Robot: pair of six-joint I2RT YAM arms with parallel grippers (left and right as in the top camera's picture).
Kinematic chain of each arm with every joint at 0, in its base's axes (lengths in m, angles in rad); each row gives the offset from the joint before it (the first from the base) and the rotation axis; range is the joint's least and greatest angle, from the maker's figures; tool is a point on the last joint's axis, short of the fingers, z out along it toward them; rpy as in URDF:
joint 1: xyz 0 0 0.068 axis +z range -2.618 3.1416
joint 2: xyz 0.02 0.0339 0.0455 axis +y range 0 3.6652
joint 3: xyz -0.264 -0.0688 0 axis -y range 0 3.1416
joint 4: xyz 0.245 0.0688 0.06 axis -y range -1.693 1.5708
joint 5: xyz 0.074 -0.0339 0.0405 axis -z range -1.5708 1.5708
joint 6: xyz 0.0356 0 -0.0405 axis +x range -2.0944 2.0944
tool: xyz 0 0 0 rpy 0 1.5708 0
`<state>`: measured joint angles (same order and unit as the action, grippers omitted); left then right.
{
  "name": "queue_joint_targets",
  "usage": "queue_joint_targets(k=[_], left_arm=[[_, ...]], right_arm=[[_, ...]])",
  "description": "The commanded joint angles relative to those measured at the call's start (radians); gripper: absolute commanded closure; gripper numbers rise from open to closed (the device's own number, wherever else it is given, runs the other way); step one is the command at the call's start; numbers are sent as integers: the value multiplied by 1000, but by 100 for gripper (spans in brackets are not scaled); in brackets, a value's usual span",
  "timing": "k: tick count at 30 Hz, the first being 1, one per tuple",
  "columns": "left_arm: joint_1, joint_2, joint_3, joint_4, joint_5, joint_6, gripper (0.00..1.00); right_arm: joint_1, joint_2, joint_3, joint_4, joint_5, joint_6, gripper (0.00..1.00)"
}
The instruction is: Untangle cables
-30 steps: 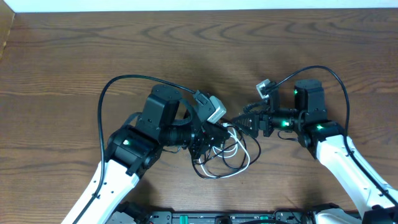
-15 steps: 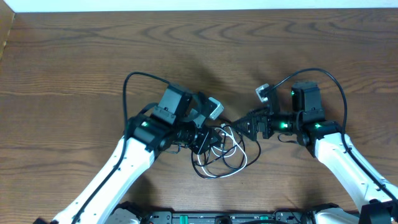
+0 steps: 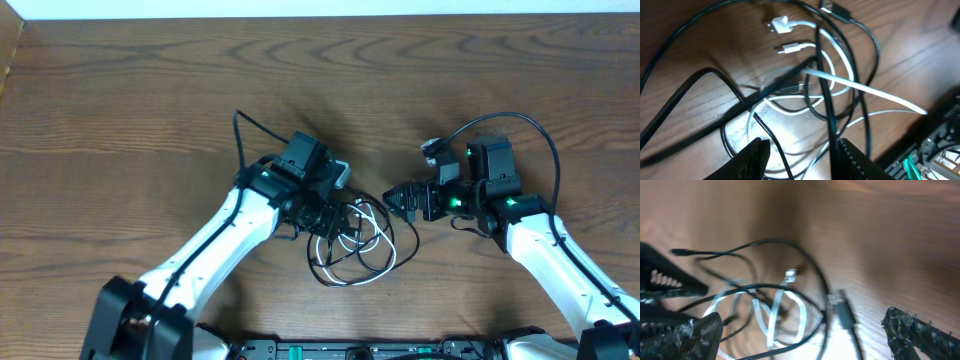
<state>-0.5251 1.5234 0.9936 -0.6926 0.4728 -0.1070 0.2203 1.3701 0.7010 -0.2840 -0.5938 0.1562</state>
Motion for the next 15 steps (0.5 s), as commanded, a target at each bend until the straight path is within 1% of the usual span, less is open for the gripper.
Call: queue_joint_targets(k=[1,2,3,9,10,11,12,15], left_arm=[[3,41,25,9,-18,-11,53],[3,50,25,13,-18,-11,52],[3,57,25,16,-18,-11,39],[3,63,25,16,-18,-11,36],[3,63,25,16,-18,-11,31],[3,63,25,16,-18,-11,30],[3,63,25,16,-18,-11,26],[3,63,25,16,-18,-11,24]], right_arm=[[4,5,4,-1,152,3,1],[4,5,4,-1,170,3,1],[4,5,4,-1,187,3,1],[4,5,4,-1,200,3,1],[4,5,4,-1,200,3,1],[4,5,4,-1,200,3,1],[4,5,4,-1,200,3,1],[4,5,4,-1,200,3,1]])
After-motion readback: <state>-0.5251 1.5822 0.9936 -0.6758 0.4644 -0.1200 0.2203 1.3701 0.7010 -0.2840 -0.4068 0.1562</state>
